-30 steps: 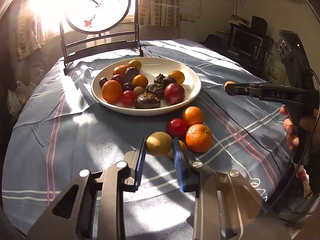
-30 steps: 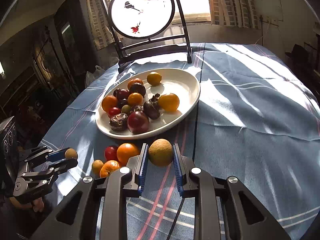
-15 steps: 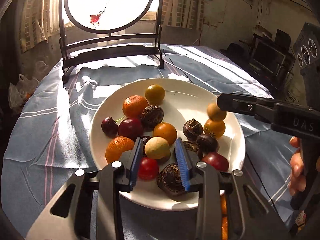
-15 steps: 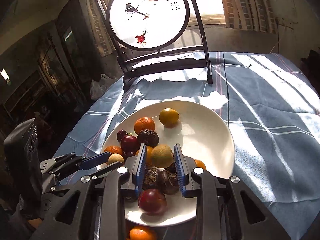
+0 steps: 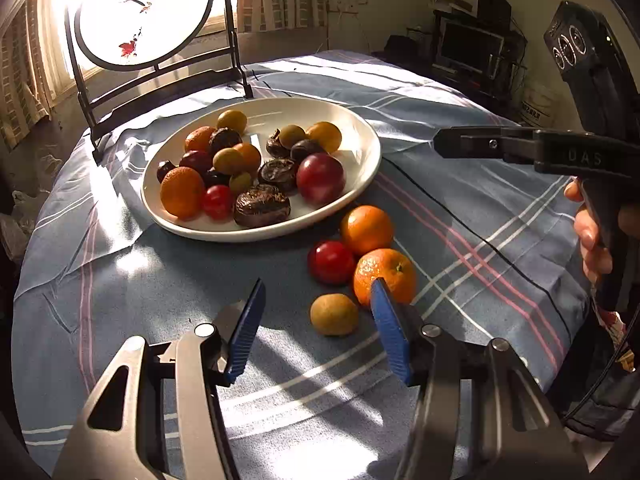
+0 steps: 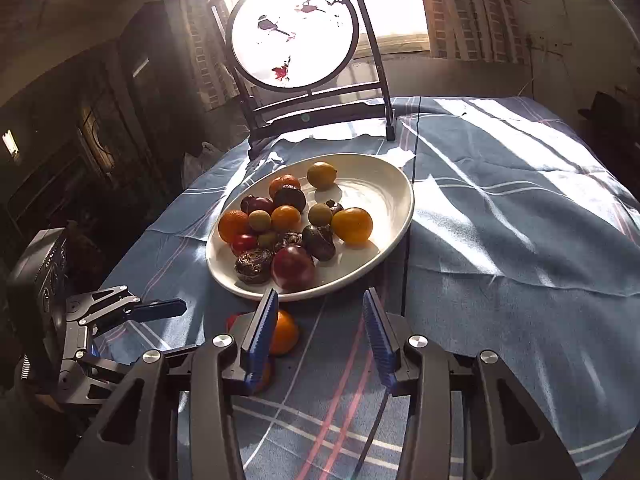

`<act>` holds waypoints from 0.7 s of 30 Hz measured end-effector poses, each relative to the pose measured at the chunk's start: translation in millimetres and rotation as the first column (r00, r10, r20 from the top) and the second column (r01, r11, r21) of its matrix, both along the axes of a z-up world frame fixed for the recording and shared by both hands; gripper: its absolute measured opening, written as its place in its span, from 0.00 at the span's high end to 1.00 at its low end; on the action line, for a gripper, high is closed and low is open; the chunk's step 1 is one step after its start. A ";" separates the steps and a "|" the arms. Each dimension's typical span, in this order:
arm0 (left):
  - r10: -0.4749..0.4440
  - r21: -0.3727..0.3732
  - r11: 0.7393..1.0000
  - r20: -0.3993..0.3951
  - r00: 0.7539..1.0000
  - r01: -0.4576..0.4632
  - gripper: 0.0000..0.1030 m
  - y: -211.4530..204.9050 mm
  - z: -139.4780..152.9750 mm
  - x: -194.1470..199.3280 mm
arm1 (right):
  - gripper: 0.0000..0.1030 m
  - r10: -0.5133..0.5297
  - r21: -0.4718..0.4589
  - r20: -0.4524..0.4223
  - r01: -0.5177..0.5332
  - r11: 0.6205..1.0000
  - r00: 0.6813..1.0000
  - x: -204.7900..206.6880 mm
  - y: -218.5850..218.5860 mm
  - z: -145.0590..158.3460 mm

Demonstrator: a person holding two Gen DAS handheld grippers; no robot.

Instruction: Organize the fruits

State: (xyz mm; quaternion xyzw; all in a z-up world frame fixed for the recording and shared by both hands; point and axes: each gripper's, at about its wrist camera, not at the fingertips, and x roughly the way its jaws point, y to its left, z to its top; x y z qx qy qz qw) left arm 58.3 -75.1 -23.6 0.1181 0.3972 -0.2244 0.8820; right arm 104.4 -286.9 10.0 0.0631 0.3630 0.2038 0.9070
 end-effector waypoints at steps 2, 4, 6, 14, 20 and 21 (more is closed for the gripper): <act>-0.004 0.015 1.000 -0.014 1.000 0.004 0.48 -4.0 -9.2 -2.0 | 0.57 -0.008 0.002 -0.008 0.008 1.000 1.000 -9.5 -4.6 -3.2; -0.006 0.005 1.000 -0.018 1.000 0.006 0.47 -6.6 -13.5 -0.9 | 0.57 -0.011 0.005 -0.011 0.011 1.000 1.000 -16.0 -7.0 -3.7; 0.004 -0.002 1.000 -0.018 1.000 -0.004 0.48 -7.1 -15.0 3.2 | 0.57 -0.007 0.006 -0.008 0.007 1.000 1.000 -21.0 -5.6 -3.1; -0.005 -0.016 1.000 -0.038 0.999 0.005 0.72 -4.2 -18.9 -0.8 | 0.57 0.051 -0.009 -0.011 -0.051 0.999 0.999 -33.9 14.9 -7.3; 0.001 -0.002 1.000 -0.086 0.996 -0.001 0.63 -4.1 -24.4 4.1 | 0.57 0.084 -0.009 -0.035 -0.085 0.996 0.996 -32.9 30.9 -14.6; 0.001 -0.005 1.000 -0.078 0.997 -0.001 0.63 -3.8 -23.8 3.0 | 0.57 0.091 -0.015 -0.035 -0.092 0.996 0.995 -33.2 34.0 -15.2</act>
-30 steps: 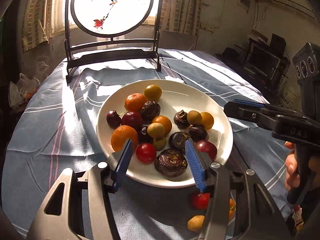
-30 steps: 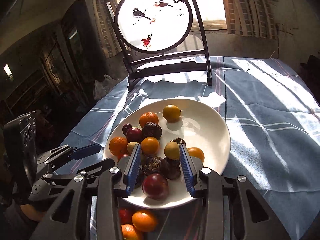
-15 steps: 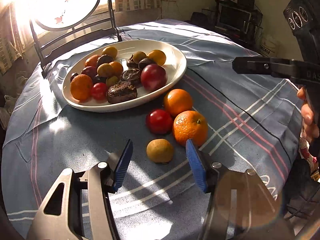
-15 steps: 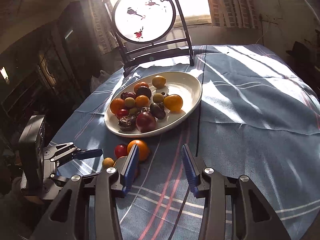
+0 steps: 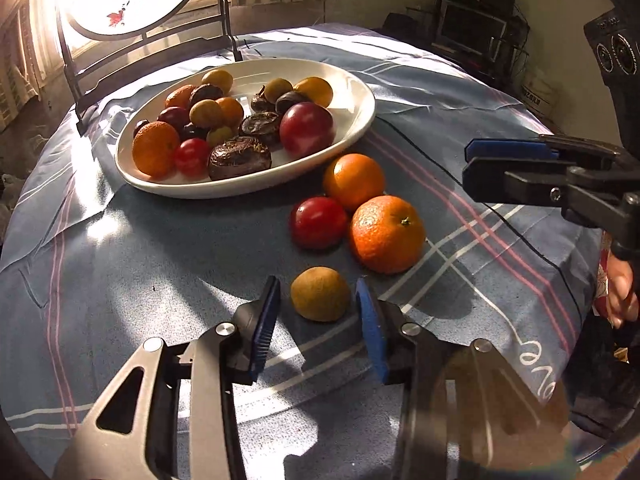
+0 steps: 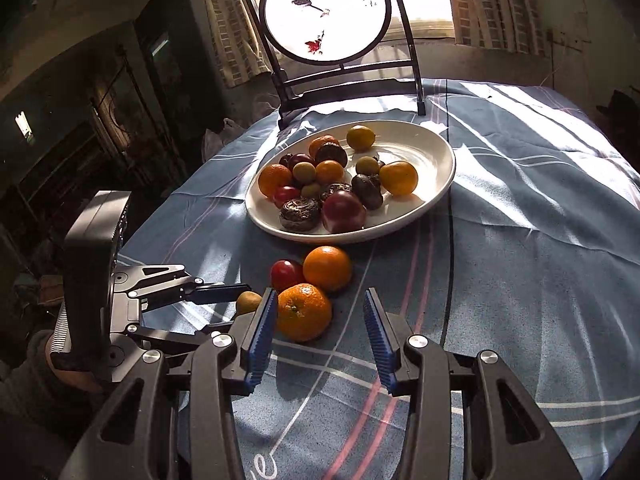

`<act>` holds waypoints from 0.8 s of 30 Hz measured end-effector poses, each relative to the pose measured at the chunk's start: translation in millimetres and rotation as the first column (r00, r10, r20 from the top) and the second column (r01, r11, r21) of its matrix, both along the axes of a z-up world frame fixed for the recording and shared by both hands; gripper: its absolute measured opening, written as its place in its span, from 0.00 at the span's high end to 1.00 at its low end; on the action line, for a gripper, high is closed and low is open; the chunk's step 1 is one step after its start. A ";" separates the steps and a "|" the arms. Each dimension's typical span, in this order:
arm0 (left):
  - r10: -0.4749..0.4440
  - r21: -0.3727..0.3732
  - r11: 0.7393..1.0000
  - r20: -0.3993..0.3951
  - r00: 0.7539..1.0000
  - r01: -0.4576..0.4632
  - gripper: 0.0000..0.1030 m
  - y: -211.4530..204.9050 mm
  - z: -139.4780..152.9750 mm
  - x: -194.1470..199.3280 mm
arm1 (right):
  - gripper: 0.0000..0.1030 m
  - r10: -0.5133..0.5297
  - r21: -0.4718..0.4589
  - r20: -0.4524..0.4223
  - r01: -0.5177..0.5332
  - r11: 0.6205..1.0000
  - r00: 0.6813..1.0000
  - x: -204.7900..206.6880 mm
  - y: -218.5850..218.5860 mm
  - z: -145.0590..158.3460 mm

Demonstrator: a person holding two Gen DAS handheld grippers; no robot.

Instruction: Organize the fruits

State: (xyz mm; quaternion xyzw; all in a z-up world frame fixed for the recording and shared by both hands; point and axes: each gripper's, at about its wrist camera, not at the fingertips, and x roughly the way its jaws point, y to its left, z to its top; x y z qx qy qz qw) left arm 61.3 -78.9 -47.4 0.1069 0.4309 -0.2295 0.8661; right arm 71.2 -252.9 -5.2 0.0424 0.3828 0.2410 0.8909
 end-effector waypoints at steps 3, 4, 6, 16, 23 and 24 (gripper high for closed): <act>0.018 -0.019 1.000 0.025 1.000 -0.017 0.73 4.5 2.9 -2.9 | 0.57 0.012 -0.026 -0.008 -0.012 1.000 1.000 0.9 8.4 -4.0; 0.030 -0.028 0.999 0.037 0.999 -0.029 0.73 6.9 4.6 -5.1 | 0.57 0.016 -0.033 -0.020 -0.016 0.999 1.000 2.9 11.1 -6.7; 0.052 -0.042 0.998 0.057 0.997 -0.050 0.73 12.1 9.1 -10.7 | 0.57 0.031 -0.055 -0.050 -0.033 0.998 0.998 6.3 17.5 -13.9; 0.092 -0.068 0.994 0.100 0.991 -0.086 0.72 34.1 28.5 -31.6 | 0.50 0.063 -0.220 -0.065 -0.075 0.973 0.996 17.6 60.0 -35.1; 0.110 -0.107 0.989 0.119 0.987 -0.098 0.72 41.8 35.2 -29.8 | 0.59 0.064 -0.107 0.000 -0.063 0.992 0.998 2.7 41.9 -16.1; 0.112 -0.115 0.989 0.125 0.986 -0.097 0.72 42.3 38.2 -28.0 | 0.59 0.046 -0.080 0.011 -0.045 0.996 0.999 3.8 32.4 -9.5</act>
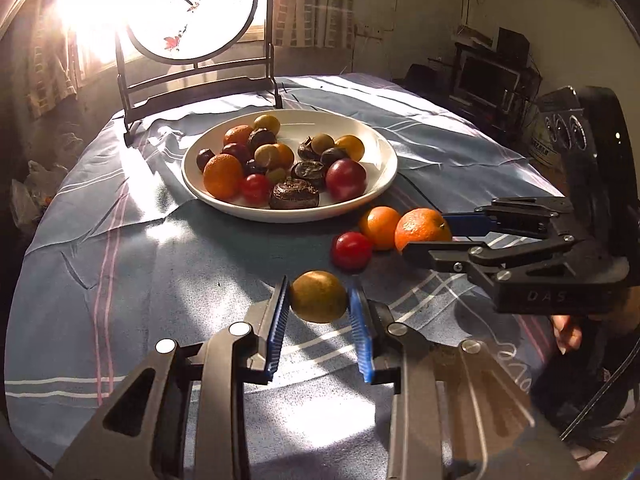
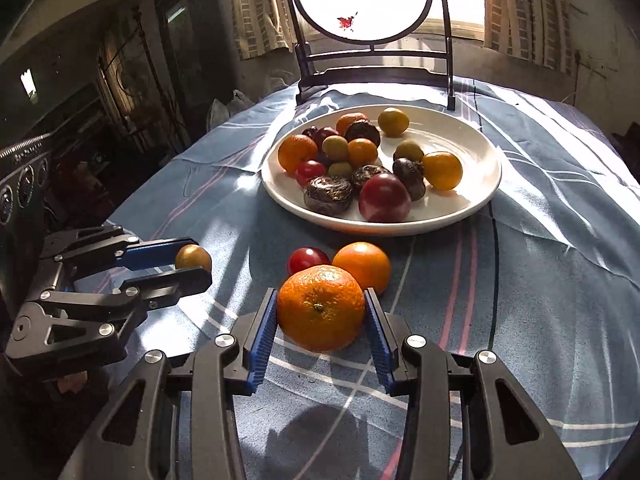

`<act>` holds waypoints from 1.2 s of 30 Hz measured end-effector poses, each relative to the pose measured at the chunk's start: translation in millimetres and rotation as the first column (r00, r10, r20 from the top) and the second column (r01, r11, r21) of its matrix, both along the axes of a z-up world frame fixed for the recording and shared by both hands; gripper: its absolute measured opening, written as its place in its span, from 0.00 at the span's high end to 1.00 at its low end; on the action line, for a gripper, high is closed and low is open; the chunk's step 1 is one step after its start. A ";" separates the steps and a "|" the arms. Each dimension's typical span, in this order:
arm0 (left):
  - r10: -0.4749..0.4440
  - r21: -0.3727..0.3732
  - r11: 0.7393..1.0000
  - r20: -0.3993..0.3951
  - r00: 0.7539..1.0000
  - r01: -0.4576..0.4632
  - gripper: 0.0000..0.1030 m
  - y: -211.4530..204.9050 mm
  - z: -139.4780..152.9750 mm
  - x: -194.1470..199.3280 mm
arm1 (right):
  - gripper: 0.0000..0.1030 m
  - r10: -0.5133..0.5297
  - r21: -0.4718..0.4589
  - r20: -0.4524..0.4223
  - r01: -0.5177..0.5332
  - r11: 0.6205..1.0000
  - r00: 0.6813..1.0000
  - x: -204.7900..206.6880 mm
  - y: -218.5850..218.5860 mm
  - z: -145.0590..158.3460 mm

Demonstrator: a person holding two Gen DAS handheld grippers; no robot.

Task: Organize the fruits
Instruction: 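Place the lime and orange on the plate, open both tools, then grasp a red plum with the left tool while the right tool grasps an orange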

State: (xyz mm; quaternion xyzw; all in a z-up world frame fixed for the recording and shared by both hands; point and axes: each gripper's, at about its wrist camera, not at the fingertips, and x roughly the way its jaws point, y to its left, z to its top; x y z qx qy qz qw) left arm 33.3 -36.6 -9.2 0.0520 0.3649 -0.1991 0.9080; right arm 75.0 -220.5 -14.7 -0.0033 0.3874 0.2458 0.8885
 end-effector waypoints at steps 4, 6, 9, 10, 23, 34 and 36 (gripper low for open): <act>-0.010 -0.012 1.000 0.027 1.000 0.011 0.72 -6.8 18.3 22.3 | 0.59 -0.086 0.080 0.020 0.084 0.993 0.996 24.2 -37.9 27.2; -0.010 -0.009 1.000 0.052 0.999 0.011 0.72 -14.9 28.7 39.8 | 0.59 -0.117 0.093 0.039 0.113 0.989 0.992 43.0 -48.1 39.9; -0.016 -0.034 0.999 0.037 0.999 0.017 0.72 -27.6 36.7 75.0 | 0.59 -0.150 0.102 0.049 0.144 0.984 0.987 78.2 -54.3 52.9; -0.010 -0.029 1.000 0.035 0.999 0.011 0.72 -32.5 36.1 86.7 | 0.59 -0.157 0.103 0.052 0.151 0.983 0.986 90.2 -54.1 55.0; 0.063 -0.040 0.997 0.010 0.998 -0.063 0.42 -31.5 20.8 135.2 | 0.48 -0.184 0.091 0.064 0.178 0.980 0.981 143.3 -41.3 50.8; -0.085 0.125 0.988 -0.044 0.995 0.090 0.42 -40.3 -17.8 39.3 | 0.47 -0.155 0.108 0.059 0.148 0.983 0.986 33.8 -71.1 35.5; -0.086 0.150 0.984 -0.050 0.995 0.092 0.42 -44.4 -24.9 36.3 | 0.47 -0.162 0.115 0.059 0.154 0.981 0.985 20.7 -74.5 30.8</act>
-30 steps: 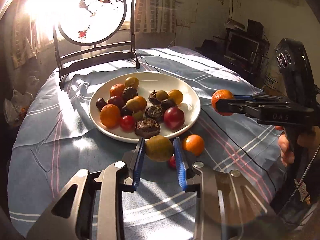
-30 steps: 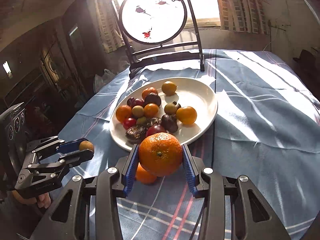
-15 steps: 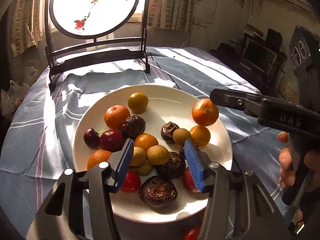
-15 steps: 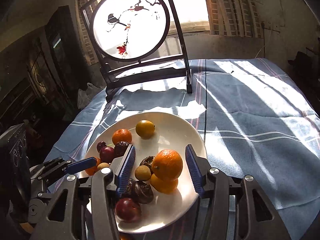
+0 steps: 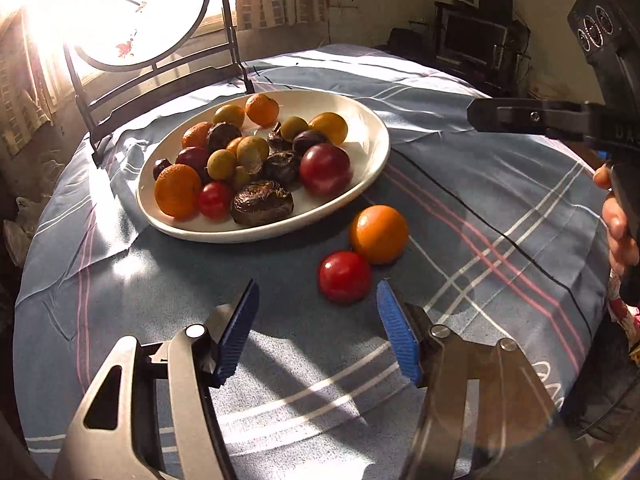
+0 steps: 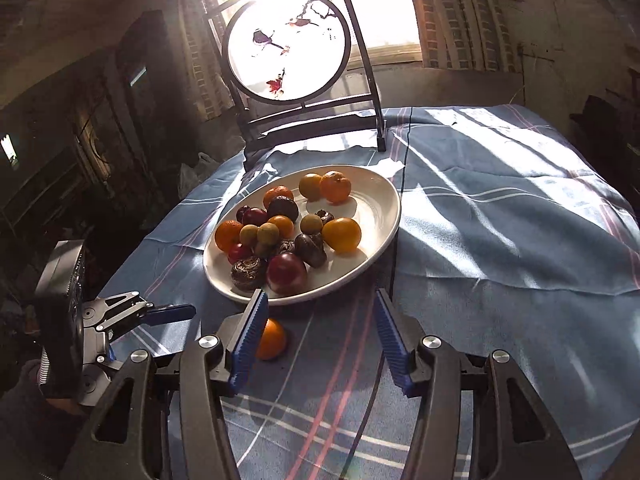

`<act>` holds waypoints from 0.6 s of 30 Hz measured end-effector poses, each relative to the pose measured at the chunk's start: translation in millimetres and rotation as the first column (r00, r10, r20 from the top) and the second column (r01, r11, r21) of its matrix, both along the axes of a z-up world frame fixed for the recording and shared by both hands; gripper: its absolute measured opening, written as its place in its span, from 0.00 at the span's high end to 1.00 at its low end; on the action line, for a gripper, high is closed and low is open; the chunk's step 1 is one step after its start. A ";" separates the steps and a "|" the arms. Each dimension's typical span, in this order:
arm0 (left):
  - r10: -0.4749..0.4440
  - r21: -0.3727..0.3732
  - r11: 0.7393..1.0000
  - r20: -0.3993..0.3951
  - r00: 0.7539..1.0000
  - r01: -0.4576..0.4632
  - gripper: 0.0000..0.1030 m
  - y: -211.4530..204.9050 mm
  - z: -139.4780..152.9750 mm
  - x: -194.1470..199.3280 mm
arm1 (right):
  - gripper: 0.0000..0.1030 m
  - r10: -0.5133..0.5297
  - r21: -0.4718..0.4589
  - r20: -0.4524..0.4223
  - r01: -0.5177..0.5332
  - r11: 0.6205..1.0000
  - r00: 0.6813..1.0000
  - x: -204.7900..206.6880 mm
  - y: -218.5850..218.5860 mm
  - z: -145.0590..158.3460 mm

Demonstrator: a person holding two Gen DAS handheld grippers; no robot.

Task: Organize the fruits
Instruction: 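Grasp a red plum with the left tool while the right tool grasps an orange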

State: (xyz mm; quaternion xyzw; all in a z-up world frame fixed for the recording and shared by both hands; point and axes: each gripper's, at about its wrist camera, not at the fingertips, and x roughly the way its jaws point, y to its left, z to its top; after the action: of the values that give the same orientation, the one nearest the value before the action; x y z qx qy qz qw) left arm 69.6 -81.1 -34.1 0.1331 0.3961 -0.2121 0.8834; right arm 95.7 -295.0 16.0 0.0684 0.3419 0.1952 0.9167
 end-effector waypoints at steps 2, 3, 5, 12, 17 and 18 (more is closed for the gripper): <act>-0.002 0.000 1.000 -0.014 1.000 0.002 0.42 -3.0 -2.7 3.3 | 0.47 -0.004 0.008 -0.005 0.004 1.000 1.000 -9.6 -2.3 -3.7; -0.006 0.001 1.000 -0.019 1.000 0.006 0.43 -5.4 -4.0 6.2 | 0.47 -0.006 0.012 -0.010 0.006 1.000 1.000 -13.8 -2.8 -5.5; -0.008 0.007 1.000 -0.054 0.999 0.008 0.51 -10.1 -9.1 15.7 | 0.47 -0.006 0.019 -0.021 0.006 1.000 1.000 -17.3 -3.2 -8.3; -0.046 0.020 0.999 -0.047 0.998 0.047 0.70 -17.0 -6.9 6.0 | 0.47 0.032 -0.025 -0.080 -0.034 0.999 0.996 -9.7 13.0 -19.7; -0.008 -0.029 1.000 -0.005 1.000 0.008 0.70 7.0 12.3 -14.5 | 0.47 0.091 -0.077 -0.123 -0.101 0.992 0.988 5.7 48.4 -31.9; -0.002 -0.037 0.999 0.001 1.000 0.002 0.70 11.8 15.3 -18.9 | 0.47 0.103 -0.091 -0.133 -0.116 0.989 0.986 9.0 57.0 -35.6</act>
State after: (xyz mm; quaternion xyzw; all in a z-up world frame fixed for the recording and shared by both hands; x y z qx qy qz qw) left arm 50.7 -69.3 -18.7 0.1173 0.3918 -0.2204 0.8855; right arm 104.8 -238.0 -19.5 0.0163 0.4126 0.2235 0.8829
